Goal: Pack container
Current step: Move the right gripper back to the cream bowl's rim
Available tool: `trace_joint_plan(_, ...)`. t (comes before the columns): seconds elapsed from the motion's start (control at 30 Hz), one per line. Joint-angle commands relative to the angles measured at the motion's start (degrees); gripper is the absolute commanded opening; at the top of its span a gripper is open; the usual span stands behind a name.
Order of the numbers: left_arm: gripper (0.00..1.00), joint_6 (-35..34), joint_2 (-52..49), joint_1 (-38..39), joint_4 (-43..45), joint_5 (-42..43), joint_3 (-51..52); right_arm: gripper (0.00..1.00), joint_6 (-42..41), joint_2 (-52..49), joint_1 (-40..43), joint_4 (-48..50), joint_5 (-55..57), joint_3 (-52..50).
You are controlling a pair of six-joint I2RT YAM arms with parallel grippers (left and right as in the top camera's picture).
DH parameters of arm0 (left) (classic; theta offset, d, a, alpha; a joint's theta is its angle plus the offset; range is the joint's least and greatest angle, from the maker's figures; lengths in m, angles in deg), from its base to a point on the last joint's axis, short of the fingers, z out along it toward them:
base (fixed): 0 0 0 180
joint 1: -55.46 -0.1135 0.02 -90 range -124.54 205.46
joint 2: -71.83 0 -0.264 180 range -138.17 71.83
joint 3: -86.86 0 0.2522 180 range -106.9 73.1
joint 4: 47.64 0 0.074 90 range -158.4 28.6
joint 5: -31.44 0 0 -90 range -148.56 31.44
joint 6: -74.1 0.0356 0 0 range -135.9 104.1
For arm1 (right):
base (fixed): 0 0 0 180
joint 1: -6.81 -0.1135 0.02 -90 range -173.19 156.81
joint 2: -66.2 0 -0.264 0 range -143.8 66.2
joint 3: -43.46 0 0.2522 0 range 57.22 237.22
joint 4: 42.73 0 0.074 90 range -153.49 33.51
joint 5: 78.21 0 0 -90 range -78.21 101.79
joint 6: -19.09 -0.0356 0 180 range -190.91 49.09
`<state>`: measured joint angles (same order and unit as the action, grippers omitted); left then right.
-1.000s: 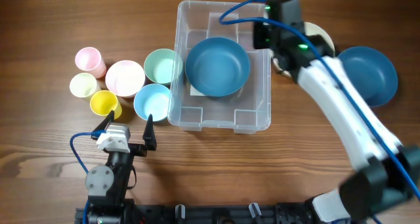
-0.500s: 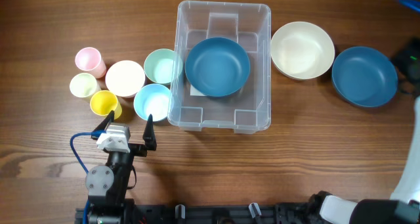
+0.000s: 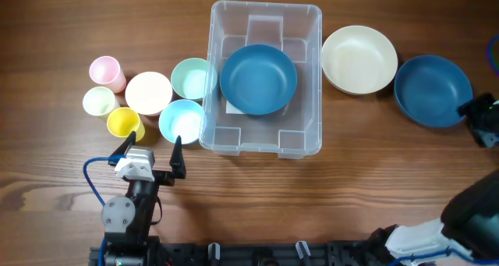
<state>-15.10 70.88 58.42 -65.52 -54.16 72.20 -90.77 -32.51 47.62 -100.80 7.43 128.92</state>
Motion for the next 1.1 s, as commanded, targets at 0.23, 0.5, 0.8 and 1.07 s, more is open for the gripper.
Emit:
trace_joint_plan(0.23, 1.0, 0.5, 0.0, 0.2, 0.1, 0.0, 0.6, 0.6, 0.3, -9.9, -0.1, 2.2, -1.8, -0.5)
trace_joint_plan(0.5, 1.0, 0.5, 0.0, 0.2, 0.1, 0.1, 0.6, 0.43, 0.3, -10.6, -0.1, 4.0, -2.8, -0.5)
trace_joint_plan(0.8, 1.0, 0.5, 0.0, 0.2, 0.1, 0.1, 0.6, 0.38, 0.3, -10.6, -0.1, 8.5, -3.3, -3.9)
trace_joint_plan(1.07, 1.0, 0.5, 0.0, 0.2, 0.1, 0.0, 0.6, 0.14, 0.2, -10.6, -0.1, 11.8, -5.9, -5.4)
